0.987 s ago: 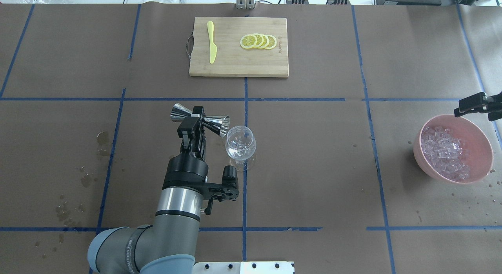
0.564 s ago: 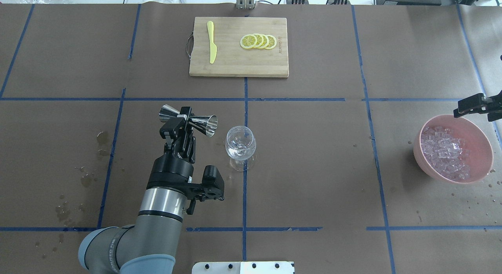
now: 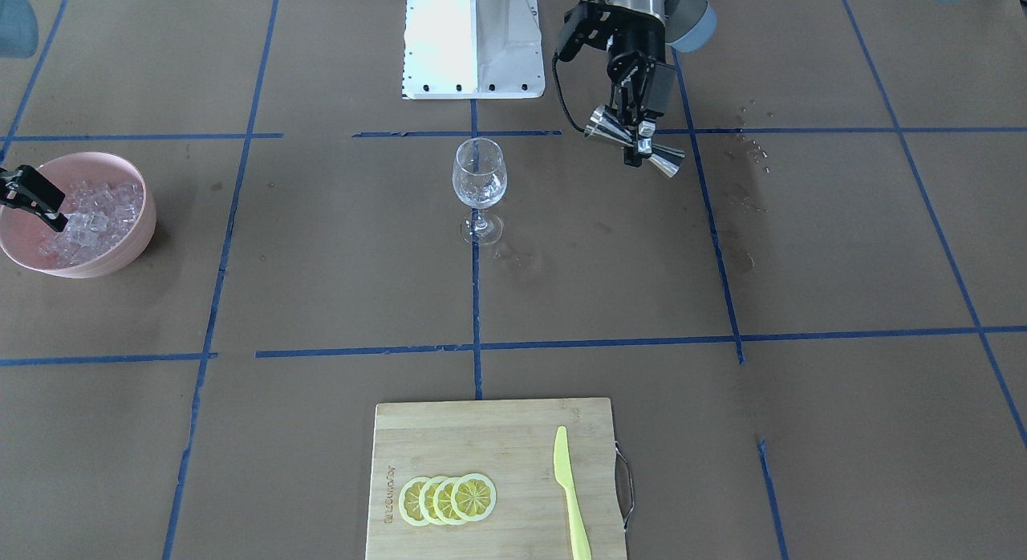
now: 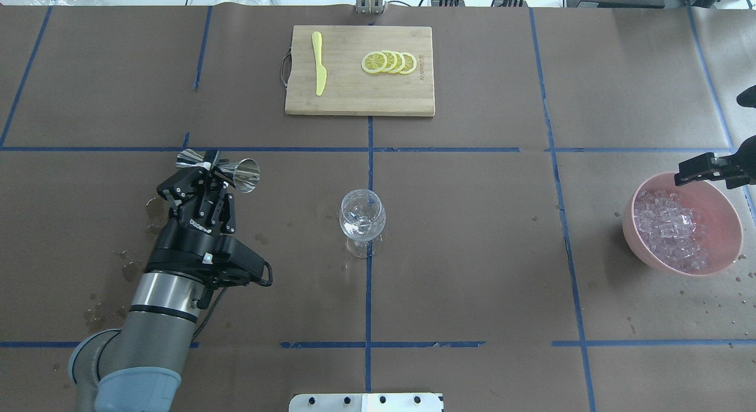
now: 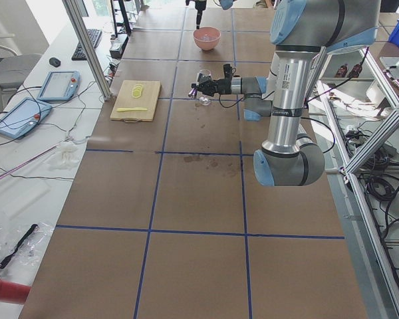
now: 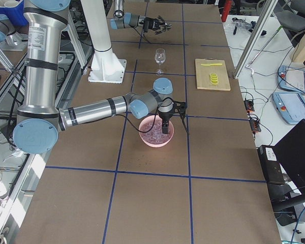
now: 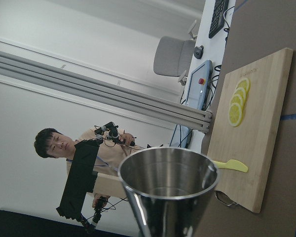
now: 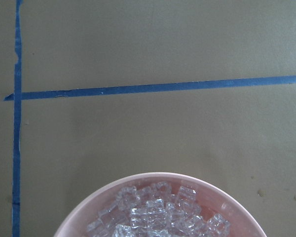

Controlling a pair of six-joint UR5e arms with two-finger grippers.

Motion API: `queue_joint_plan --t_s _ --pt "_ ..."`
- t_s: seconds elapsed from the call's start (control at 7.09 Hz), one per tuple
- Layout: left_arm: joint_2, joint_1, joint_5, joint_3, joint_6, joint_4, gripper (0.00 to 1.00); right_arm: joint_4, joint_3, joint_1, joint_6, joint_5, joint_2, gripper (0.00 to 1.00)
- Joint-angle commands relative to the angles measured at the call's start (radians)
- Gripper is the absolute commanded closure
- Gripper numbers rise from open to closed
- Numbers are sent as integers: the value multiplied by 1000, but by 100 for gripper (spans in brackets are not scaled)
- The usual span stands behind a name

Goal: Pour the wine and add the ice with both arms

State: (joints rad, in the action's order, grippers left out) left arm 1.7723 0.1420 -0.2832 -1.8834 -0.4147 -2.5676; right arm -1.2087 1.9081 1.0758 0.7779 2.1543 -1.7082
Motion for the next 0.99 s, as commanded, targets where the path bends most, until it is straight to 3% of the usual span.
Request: queue_joint_plan --t_s 0.0,0.71,0.85 --pt "-98 27 -4 1 -2 -143 100 156 -47 -52 13 -8 -31 0" --pt "-189 50 -10 7 -2 -238 100 160 -66 -99 11 -1 -31 7" --pt "-192 51 -10 12 -2 -244 100 158 -70 -100 11 -1 -31 13"
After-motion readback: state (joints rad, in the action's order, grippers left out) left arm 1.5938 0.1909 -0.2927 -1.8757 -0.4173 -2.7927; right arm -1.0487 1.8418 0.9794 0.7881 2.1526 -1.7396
